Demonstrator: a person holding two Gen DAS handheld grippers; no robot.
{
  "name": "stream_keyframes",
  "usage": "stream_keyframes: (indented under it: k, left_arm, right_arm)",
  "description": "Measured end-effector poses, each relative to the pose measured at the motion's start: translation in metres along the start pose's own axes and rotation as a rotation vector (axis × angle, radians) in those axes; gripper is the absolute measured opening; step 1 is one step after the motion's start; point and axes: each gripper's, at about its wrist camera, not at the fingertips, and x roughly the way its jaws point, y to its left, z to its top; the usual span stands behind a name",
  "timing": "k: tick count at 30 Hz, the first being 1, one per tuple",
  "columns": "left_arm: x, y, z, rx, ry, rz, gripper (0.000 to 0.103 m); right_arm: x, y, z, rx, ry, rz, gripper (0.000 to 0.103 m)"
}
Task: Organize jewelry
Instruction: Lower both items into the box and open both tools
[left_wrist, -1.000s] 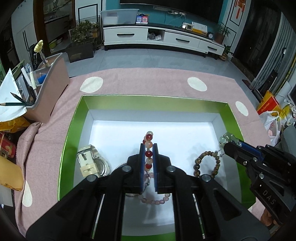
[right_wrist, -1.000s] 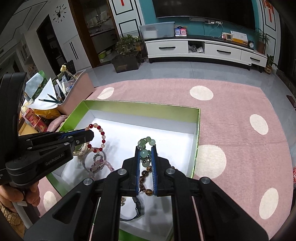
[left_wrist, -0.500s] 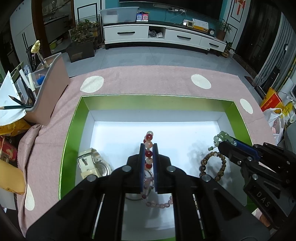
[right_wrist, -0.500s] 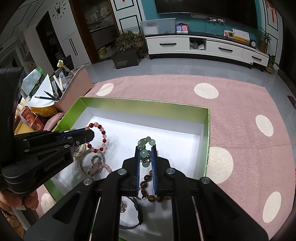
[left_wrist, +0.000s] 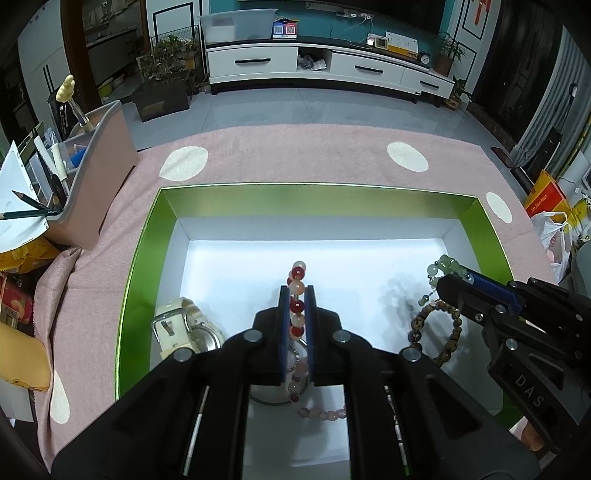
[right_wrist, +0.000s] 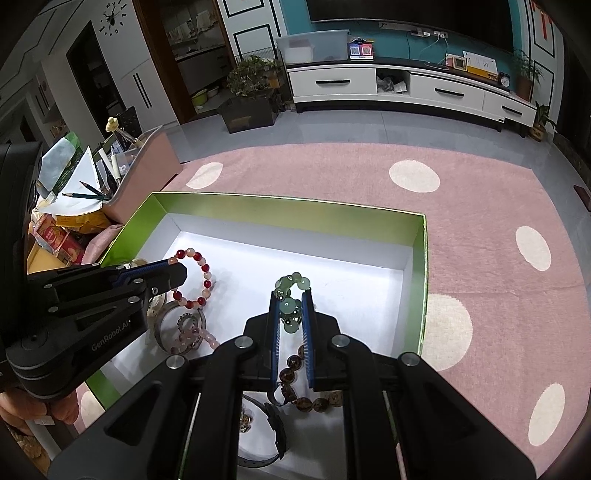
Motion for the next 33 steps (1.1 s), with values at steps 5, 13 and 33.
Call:
stream_keyframes:
  k: [5, 13, 33]
  left_arm:
    - [0.001, 0.0, 0.0, 0.003, 0.001, 0.004, 0.007]
    - [0.006, 0.0, 0.0, 0.006, 0.012, 0.009, 0.007]
    - [0.012, -0.004, 0.003, 0.017, 0.042, 0.026, 0.007]
  right_arm:
    - [0.002, 0.001, 0.002, -0.004, 0.004, -0.003, 0.011]
    - [0.006, 0.001, 0.004, -0.003, 0.016, -0.006, 0.011]
    - [0.013, -0.001, 0.004, 0.006, 0.033, -0.005, 0.011]
